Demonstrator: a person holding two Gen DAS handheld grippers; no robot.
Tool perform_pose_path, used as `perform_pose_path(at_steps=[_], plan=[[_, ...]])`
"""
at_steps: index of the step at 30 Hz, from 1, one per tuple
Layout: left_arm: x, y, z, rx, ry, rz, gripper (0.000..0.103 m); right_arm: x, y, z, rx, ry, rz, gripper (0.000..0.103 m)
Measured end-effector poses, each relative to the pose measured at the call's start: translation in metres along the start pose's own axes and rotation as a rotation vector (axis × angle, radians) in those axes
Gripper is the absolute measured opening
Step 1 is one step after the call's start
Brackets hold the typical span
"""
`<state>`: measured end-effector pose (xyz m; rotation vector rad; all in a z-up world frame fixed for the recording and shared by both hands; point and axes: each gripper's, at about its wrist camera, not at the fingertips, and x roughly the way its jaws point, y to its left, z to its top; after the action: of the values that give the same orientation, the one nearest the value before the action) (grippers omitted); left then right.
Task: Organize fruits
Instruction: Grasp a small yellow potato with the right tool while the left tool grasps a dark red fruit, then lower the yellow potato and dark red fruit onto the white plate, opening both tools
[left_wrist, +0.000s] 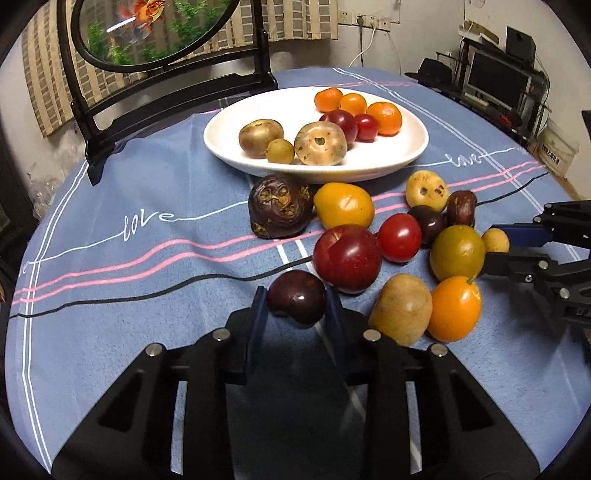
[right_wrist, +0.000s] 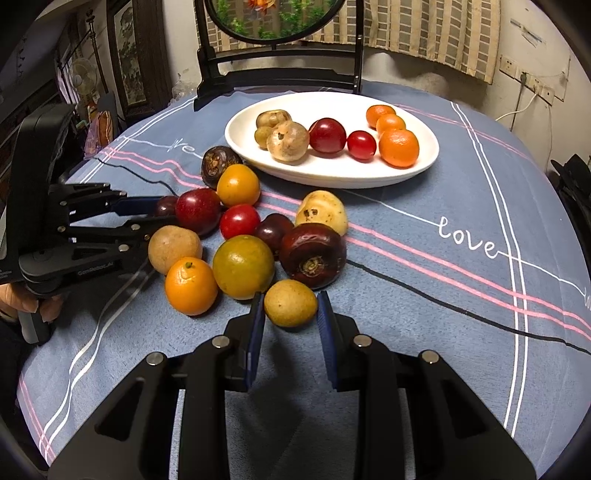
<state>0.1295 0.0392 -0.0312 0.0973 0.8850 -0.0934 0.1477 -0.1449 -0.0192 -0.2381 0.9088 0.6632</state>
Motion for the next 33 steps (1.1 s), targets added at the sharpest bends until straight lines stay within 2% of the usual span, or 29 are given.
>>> perform_pose_path(at_steps=[3,8,10,15,18,21,24,30,31,32,33], plan=[[-0.007,0.001,0.001,-0.01,-0.027,-0.002,0.033,-0.006,-0.005,0.001,0.024,-0.019,0.016,0.029],[-0.022,0.01,0.007,-0.094,-0.068,-0.07,0.033,-0.013,-0.01,0.003,0.056,-0.05,0.035,0.029],[-0.026,0.011,0.011,-0.11,-0.077,-0.073,0.033,-0.015,-0.013,0.004,0.078,-0.065,0.054,0.029],[-0.027,0.019,0.041,-0.165,-0.073,-0.097,0.033,-0.038,-0.017,0.021,0.143,-0.169,0.086,0.029],[-0.019,0.022,0.068,-0.174,-0.067,-0.083,0.033,-0.046,-0.022,0.05,0.159,-0.227,0.068,0.029],[-0.008,0.028,0.1,-0.188,-0.075,-0.05,0.033,-0.033,-0.033,0.084,0.162,-0.232,0.017,0.029],[0.01,0.036,0.13,-0.224,-0.071,-0.025,0.033,-0.009,-0.043,0.113,0.171,-0.229,0.001,0.029],[0.055,0.045,0.163,-0.276,-0.026,0.016,0.033,0.042,-0.065,0.146,0.243,-0.18,-0.002,0.029],[0.058,0.046,0.165,-0.289,-0.026,0.013,0.039,0.05,-0.07,0.149,0.261,-0.17,0.025,0.03],[0.062,0.048,0.166,-0.306,-0.027,0.006,0.062,0.056,-0.073,0.152,0.272,-0.157,0.049,0.03],[0.062,0.049,0.167,-0.32,-0.039,0.017,0.072,0.06,-0.076,0.154,0.285,-0.139,0.054,0.031]])
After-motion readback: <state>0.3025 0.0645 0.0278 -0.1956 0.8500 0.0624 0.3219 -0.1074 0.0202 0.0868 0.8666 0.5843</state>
